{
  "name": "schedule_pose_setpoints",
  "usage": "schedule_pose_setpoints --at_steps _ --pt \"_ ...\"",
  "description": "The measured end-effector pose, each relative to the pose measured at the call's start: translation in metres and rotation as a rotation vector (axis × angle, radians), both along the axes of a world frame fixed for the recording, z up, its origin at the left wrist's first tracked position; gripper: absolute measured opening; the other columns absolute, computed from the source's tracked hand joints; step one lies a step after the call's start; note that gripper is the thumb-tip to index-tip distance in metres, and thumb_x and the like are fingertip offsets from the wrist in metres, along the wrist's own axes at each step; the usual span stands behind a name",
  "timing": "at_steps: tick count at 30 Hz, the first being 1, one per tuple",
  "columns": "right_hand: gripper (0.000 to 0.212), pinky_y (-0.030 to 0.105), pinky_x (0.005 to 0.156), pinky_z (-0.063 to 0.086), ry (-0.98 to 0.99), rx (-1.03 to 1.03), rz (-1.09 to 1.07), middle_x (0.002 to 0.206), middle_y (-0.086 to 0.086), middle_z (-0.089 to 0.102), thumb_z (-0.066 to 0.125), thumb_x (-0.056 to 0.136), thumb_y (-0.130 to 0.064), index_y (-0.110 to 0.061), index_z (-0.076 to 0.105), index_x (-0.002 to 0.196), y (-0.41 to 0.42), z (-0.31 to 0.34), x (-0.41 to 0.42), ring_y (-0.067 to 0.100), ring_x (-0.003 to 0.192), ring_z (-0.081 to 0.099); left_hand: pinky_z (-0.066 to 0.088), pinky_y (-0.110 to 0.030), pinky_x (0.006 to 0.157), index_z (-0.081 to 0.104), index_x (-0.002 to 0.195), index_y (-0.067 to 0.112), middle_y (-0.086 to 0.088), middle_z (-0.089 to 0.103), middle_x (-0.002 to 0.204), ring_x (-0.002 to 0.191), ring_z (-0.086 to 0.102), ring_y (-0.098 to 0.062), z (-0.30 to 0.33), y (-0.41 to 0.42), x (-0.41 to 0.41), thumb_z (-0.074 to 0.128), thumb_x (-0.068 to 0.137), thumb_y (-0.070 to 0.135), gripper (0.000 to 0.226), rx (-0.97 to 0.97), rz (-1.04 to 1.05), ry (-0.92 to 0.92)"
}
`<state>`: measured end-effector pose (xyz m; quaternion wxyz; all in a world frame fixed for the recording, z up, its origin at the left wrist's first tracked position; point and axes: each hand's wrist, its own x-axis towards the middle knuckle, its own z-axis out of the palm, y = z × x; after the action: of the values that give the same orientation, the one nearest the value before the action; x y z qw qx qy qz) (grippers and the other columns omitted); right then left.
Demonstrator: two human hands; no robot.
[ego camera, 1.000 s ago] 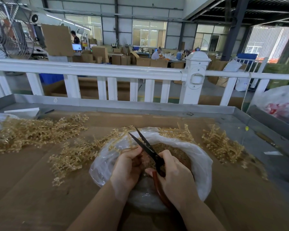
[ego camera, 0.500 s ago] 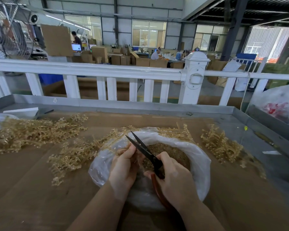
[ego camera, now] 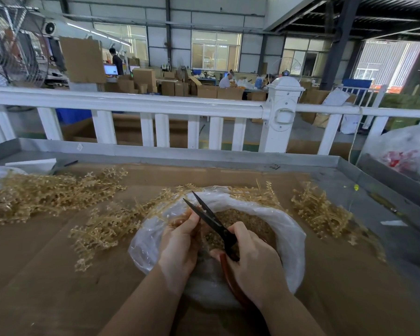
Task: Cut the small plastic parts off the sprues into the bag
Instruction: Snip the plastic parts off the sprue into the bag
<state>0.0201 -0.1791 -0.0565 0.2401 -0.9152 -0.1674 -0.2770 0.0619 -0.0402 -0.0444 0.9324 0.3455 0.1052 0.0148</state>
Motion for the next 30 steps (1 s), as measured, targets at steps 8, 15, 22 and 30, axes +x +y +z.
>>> schedule_pose_setpoints --at_steps 8,15,22,30 --pt "0.041 0.024 0.061 0.050 0.029 -0.033 0.017 0.081 -0.006 0.062 0.056 0.082 -0.058 -0.022 0.050 0.100 -0.0001 0.0016 0.0020 0.014 0.071 0.062 0.057 -0.023 0.057 0.054 0.095 0.008 -0.006 0.062 0.078 0.063 0.065 -0.013 0.0030 -0.0009 -0.0002 0.057 0.089 0.000 0.010 -0.018 0.037 0.046" --pt "0.037 0.017 0.052 0.045 -0.035 -0.035 -0.049 0.073 -0.009 0.062 0.069 0.077 -0.054 -0.023 0.056 0.094 0.0002 0.0028 -0.0007 0.007 0.064 0.060 0.057 -0.022 0.059 0.062 0.085 0.006 -0.004 0.067 0.067 0.060 0.067 -0.012 0.0065 -0.0033 -0.0055 0.059 0.089 0.001 0.007 0.049 0.084 0.035" --pt "0.038 0.024 0.069 0.050 0.012 -0.031 -0.018 0.086 -0.009 0.058 0.056 0.082 -0.059 -0.026 0.051 0.100 -0.0002 -0.0015 0.0018 0.010 0.081 0.057 0.058 -0.024 0.055 0.061 0.087 -0.003 -0.012 0.071 0.071 0.059 0.070 -0.015 0.0077 -0.0054 -0.0053 0.057 0.087 -0.006 0.005 0.088 0.151 0.059" --pt "0.040 0.030 0.070 0.051 0.007 0.018 -0.009 0.088 -0.006 0.059 0.053 0.083 -0.058 -0.022 0.052 0.100 0.0005 0.0012 0.0016 0.013 0.082 0.058 0.056 -0.031 0.062 0.066 0.083 0.000 -0.013 0.074 0.077 0.071 0.073 -0.022 0.0055 -0.0048 -0.0068 0.060 0.086 -0.001 0.007 0.163 0.062 0.037"
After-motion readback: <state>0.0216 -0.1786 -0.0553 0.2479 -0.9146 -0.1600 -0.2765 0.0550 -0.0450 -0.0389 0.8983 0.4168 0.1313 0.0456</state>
